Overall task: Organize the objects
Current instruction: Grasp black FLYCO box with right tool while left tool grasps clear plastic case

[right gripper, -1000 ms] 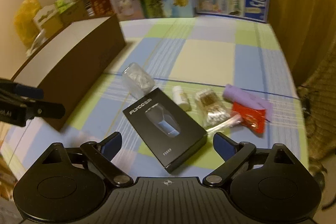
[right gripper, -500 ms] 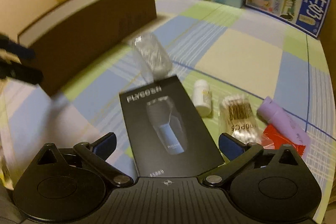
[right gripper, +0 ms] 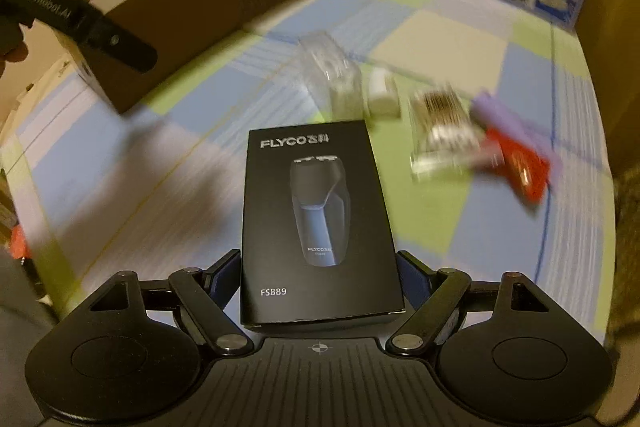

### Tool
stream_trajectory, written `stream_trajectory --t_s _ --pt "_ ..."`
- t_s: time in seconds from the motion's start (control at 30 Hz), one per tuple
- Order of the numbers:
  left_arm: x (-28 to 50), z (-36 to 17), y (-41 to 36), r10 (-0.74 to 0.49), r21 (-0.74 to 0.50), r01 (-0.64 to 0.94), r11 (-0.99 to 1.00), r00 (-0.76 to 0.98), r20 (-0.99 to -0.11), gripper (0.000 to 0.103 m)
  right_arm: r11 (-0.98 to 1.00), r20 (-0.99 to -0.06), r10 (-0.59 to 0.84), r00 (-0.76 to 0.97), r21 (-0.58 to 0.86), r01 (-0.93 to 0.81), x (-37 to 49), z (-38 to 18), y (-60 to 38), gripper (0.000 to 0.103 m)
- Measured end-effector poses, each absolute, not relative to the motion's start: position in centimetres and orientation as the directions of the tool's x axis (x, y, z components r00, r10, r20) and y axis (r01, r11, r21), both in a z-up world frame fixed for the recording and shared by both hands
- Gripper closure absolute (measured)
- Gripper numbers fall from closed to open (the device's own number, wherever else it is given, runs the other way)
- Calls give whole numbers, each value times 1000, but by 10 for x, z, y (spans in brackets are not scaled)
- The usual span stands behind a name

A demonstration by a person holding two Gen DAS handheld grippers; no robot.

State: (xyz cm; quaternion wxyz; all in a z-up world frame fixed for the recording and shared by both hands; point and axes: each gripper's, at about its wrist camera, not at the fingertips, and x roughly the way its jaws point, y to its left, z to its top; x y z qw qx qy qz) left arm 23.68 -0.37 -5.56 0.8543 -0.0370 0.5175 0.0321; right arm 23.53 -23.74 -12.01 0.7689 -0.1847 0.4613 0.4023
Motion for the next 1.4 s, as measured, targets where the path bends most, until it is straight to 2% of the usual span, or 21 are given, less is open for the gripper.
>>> stream_trajectory --t_s 0.13,0.2,0.33,0.5,0.57,0.6,0.83,1.07,1.3,1.4 --pt "239 -60 -11 2 -31 -66 997 454 -891 15 641 -859 438 265 91 -762 232 -119 -240 19" --pt "240 -61 -13 -1 -29 -55 998 452 -892 15 652 -854 431 292 72 -755 233 -118 -234 11" --pt "242 -63 -18 -5 -25 -39 999 451 -893 15 659 -848 432 306 65 -749 238 -120 -218 10" --pt "244 -68 -20 0 -18 -36 999 448 -894 15 664 -857 401 323 29 -747 240 -128 -202 11" --pt "245 -69 -21 -3 -22 -36 999 450 -893 15 673 -859 388 333 17 -739 241 -130 -201 23" --pt "246 -70 -22 -7 -26 -35 999 451 -893 15 675 -860 386 334 16 -738 242 -131 -201 24" --pt "260 -76 -32 -60 -57 21 998 470 -881 15 725 -860 359 362 13 -688 240 -124 -226 25" --pt "293 -80 -47 -124 -34 184 982 503 -856 13 822 -857 309 413 22 -570 244 -110 -271 25" --pt "332 -89 -60 -183 -22 315 949 491 -852 5 899 -855 252 454 33 -437 256 -103 -304 25" --pt "348 -98 -64 -203 -36 347 937 458 -865 5 918 -852 242 464 46 -394 261 -100 -313 25"
